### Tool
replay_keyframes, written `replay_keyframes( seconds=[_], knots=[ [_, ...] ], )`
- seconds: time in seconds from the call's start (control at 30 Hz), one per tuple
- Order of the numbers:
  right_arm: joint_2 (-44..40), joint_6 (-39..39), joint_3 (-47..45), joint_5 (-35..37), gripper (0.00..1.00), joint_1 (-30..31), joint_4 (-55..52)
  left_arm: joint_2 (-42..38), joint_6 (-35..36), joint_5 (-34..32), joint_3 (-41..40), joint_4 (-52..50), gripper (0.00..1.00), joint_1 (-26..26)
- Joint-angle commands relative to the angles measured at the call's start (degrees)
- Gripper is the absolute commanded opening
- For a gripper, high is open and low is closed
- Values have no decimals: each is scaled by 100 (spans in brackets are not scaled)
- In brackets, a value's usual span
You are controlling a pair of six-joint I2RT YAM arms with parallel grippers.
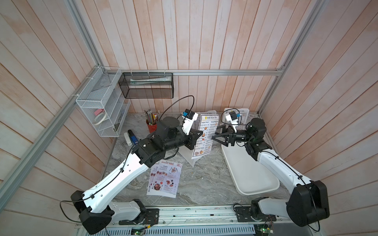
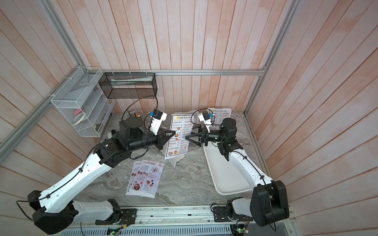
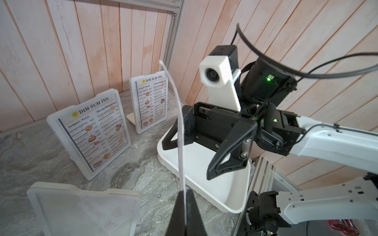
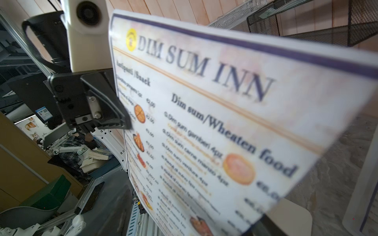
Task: Replace the menus in the menu holders
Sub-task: Pick up the menu from the storage box.
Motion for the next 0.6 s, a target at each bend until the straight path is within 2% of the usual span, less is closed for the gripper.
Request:
replay_keyframes(
  seconds=[0.0,0.27,0.37,0.47,0.57],
  knots=[
    [-331,217,-111,-226,70,-3,340,-152,-6,196,-133,194,1,153],
    [-804,430,-398,56,57,2,235,-295,-151,347,-410,383,1,463],
    [-863,647,-447,191,42,3,289,-264,-199,418,-472,476,1,502],
    [-881,717,-379,397,32,41,87,-183,-230,438,-524,543,1,507],
    [-905,466,-97,904,8,110,-699,-129,-279,408,-629,653,3,513]
  ],
)
